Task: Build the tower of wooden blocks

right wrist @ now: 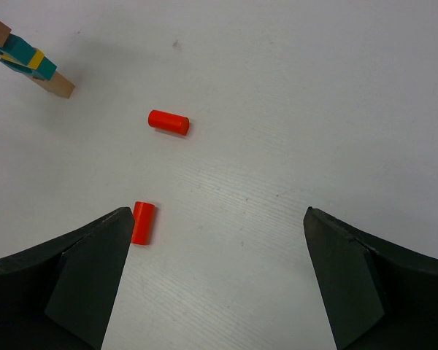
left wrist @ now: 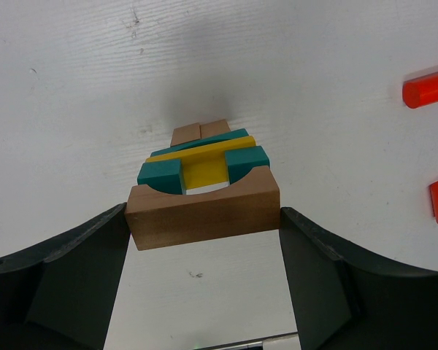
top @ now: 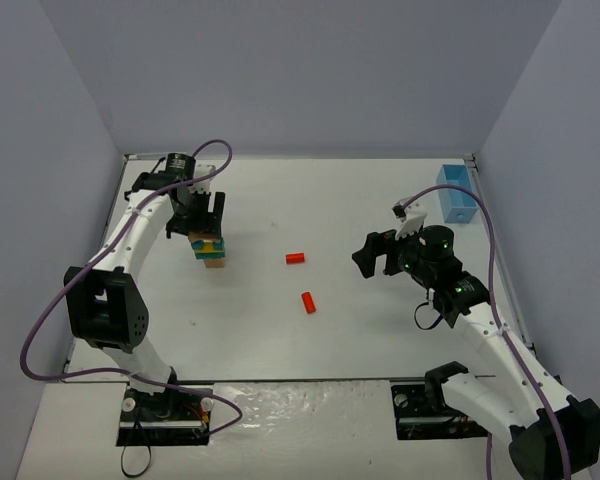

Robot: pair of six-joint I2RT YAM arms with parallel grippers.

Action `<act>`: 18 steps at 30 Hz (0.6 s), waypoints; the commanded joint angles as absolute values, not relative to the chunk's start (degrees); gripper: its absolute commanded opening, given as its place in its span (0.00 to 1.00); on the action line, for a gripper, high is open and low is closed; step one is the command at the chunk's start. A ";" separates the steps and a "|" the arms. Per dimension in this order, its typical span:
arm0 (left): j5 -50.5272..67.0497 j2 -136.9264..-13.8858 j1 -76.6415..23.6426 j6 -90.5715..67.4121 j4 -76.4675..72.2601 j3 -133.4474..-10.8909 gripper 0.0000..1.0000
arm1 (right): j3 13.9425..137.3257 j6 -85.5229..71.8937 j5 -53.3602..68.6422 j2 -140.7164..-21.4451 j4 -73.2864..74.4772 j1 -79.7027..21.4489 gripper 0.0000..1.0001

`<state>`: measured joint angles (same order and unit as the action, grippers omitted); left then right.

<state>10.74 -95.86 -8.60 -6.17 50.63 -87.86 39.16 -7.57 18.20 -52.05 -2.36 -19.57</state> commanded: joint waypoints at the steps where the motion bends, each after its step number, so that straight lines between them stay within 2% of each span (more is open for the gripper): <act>1: 11.77 -95.19 -8.26 -6.41 49.22 -90.61 0.00 | 41.22 -7.29 18.28 -52.65 -5.71 -19.51 1.00; 18: 11.86 -95.57 -8.23 -6.74 49.19 -90.73 0.00 | 41.04 -7.32 18.54 -52.65 -5.92 -19.51 1.00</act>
